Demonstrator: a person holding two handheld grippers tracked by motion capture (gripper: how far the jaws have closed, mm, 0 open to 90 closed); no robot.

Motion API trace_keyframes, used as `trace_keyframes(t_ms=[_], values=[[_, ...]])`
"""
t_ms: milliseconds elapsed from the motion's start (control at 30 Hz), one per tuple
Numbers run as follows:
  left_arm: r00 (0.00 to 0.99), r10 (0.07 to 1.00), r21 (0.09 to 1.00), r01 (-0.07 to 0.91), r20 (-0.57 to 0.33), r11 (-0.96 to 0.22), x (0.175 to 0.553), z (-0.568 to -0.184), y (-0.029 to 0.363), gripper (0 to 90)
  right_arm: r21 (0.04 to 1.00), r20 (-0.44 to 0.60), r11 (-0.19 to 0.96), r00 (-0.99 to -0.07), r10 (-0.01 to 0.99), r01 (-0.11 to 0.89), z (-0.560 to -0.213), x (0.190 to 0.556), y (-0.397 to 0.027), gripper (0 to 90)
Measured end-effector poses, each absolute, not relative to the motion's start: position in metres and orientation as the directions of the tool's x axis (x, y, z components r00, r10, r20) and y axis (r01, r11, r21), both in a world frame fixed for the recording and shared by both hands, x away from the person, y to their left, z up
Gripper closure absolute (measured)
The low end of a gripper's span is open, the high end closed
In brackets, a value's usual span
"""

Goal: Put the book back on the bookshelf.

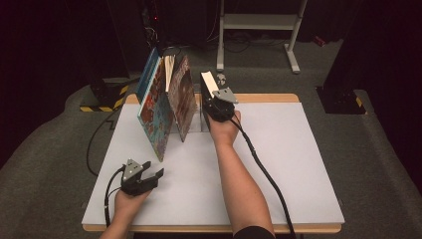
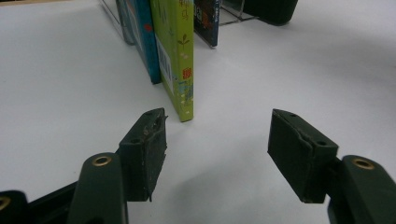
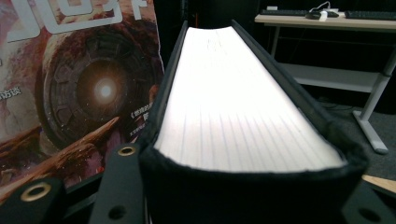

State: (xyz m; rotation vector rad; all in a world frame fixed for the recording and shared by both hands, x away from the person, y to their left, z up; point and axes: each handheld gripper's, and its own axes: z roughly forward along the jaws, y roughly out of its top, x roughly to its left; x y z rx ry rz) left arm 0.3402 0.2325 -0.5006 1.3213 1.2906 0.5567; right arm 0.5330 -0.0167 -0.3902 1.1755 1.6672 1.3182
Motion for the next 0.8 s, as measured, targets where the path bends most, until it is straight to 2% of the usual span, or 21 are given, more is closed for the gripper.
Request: trace_keyframes(t_ms=[533, 800], values=[[0.287, 0.886, 0.901, 0.349, -0.364, 0.257, 0.340, -0.501, 0.233, 37.1, 0.955, -0.001, 0.104, -0.348, 0.937, 0.277, -0.404, 0.527, -0.020, 48.4], [0.284, 0.885, 0.900, 0.349, -0.368, 0.262, 0.341, -0.501, 0.232, 37.1, 0.957, -0.036, 0.130, -0.337, 0.941, 0.261, -0.407, 0.527, -0.016, 52.3]])
